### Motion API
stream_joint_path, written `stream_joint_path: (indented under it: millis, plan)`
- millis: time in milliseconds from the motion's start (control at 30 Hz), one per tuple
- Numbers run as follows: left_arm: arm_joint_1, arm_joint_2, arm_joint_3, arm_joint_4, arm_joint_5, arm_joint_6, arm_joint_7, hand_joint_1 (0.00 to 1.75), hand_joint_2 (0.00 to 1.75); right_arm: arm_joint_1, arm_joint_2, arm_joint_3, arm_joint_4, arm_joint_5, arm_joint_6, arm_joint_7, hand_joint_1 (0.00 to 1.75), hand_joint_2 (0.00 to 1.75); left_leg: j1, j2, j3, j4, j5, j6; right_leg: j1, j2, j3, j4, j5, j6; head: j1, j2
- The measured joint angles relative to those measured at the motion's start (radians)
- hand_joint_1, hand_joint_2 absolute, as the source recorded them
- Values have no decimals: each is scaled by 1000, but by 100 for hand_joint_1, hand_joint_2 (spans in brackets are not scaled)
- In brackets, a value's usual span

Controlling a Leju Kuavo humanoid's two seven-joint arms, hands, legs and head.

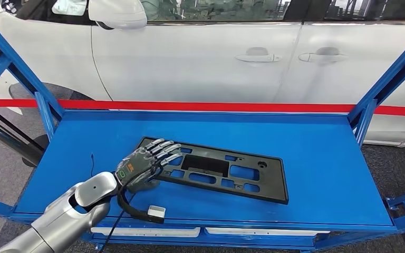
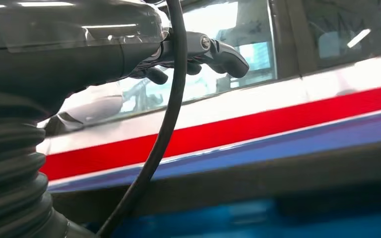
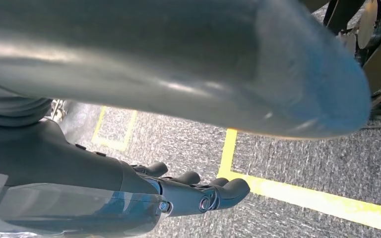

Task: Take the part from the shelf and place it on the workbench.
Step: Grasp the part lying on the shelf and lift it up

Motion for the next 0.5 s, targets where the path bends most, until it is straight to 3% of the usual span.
stream_joint_path:
  millis: [500]
  plan:
    - [-41,-4,-42,97,-37,18,14,0,175,-1,0,15,0,1,1,0,0,0,0,0,0,0,0,0,0,0,0,0,0,0,0,0]
